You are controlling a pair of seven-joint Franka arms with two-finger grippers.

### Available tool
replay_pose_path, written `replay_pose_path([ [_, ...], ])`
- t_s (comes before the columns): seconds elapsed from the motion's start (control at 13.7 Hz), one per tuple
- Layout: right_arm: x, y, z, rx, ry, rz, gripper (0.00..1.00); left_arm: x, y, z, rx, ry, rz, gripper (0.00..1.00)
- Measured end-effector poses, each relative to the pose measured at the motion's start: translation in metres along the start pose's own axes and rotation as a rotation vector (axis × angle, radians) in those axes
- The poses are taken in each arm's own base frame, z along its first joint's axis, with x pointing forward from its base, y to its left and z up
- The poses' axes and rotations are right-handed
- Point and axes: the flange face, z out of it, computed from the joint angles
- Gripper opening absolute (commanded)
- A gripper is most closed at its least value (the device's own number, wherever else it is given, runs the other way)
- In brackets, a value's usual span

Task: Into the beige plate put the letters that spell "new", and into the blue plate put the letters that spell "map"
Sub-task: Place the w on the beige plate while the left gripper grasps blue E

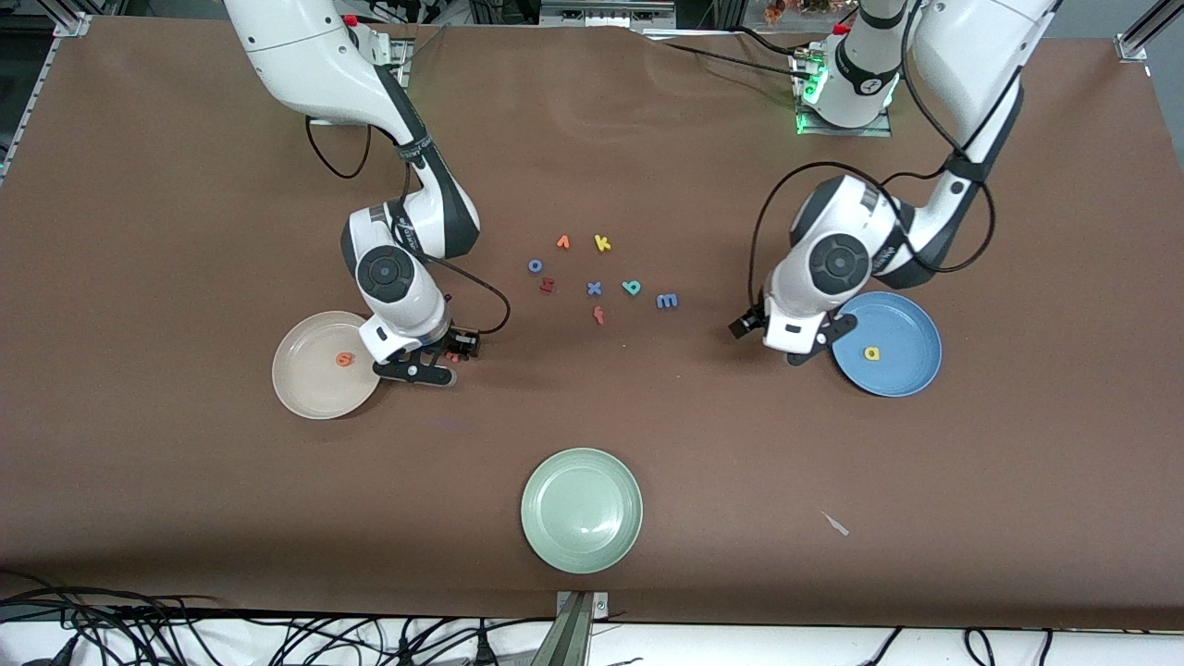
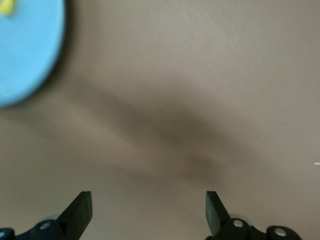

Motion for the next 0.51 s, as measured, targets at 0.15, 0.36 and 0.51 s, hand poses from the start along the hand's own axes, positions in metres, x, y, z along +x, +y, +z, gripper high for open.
replay_pose_path([
  [0.15, -0.001, -0.002, 0.001, 0.000, 0.002, -0.003, 0.66, -0.024, 0.012, 0.014, -0.051, 0.002, -0.120, 1.00],
  [0.36, -0.003, -0.003, 0.004, -0.001, 0.000, -0.007, 0.61, -0.060, 0.031, 0.022, -0.086, -0.003, -0.336, 1.00],
  [0.51, -0.003, -0.003, 0.006, -0.003, -0.001, -0.007, 0.57, -0.081, 0.039, 0.024, -0.088, -0.007, -0.466, 1.00],
])
